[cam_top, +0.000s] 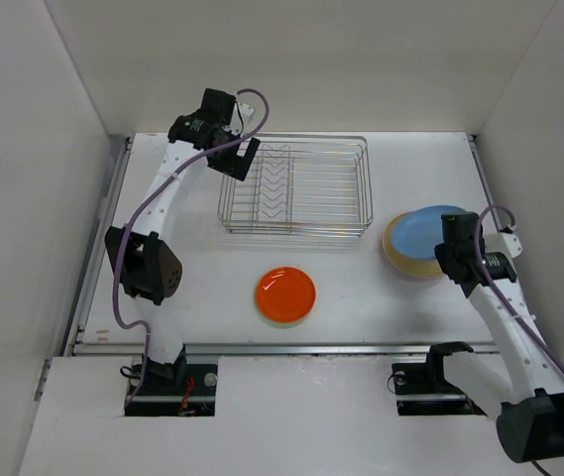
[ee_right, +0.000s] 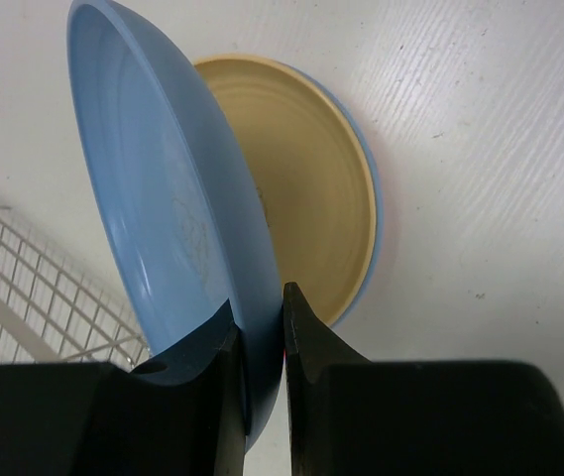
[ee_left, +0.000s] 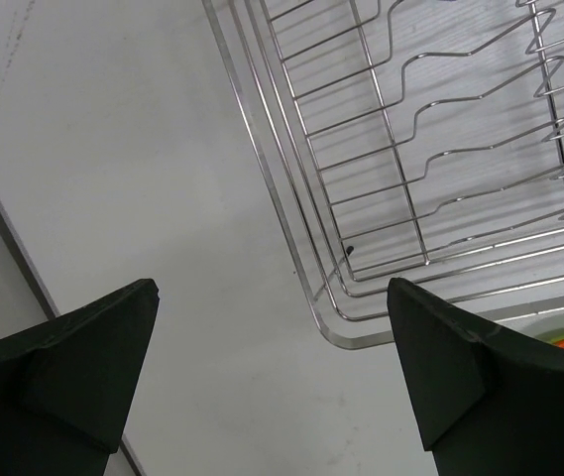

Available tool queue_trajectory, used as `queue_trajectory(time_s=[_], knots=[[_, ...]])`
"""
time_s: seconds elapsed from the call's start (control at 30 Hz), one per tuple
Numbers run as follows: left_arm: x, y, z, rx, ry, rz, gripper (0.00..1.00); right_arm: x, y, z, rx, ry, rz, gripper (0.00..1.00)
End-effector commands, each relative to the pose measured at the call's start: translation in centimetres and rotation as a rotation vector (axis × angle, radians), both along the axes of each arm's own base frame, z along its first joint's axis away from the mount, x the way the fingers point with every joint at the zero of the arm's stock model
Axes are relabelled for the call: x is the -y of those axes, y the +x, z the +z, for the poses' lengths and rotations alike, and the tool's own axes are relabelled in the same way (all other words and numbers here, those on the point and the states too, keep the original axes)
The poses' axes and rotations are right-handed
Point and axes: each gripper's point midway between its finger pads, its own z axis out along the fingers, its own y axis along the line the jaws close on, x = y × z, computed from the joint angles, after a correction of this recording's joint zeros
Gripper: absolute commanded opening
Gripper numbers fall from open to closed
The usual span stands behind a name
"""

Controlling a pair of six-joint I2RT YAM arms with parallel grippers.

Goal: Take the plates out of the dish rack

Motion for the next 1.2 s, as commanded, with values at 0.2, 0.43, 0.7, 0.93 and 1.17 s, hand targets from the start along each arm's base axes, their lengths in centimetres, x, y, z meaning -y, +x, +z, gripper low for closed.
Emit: queue_trajectory(time_s=[0.2,0.43,0.7,0.93,1.17], knots=[[-2.1,-1.8,2.1,0.039,0.021,0.020,1.00,0.4,1.2,-2.8,-0.003,0.038,-0.015,0.51],[-1.8,-3.3,1.3,-0.032,-0.028,-0.013,1.00,-0.6,-0.5,-3.9,-0.151,0.039,0.090,1.00],[-1.7,-3.6,2.0,-0.033,-0.037,-0.020,1.00,-0.7,-1.6,-0.7,-0.106,0.022,0.130,1.00],[-2.6,-4.7,1.5,-0.053,0.000,-0.009,1.00,-3.6,2.9,2.9,0.073,-0.023,0.418,0.95],[-3.1,-5.9,0.6,-0.082,0.016,-0.003,1.00,-4.6,8.5,-2.2,-0.174,-0.044,0.572,0.63]])
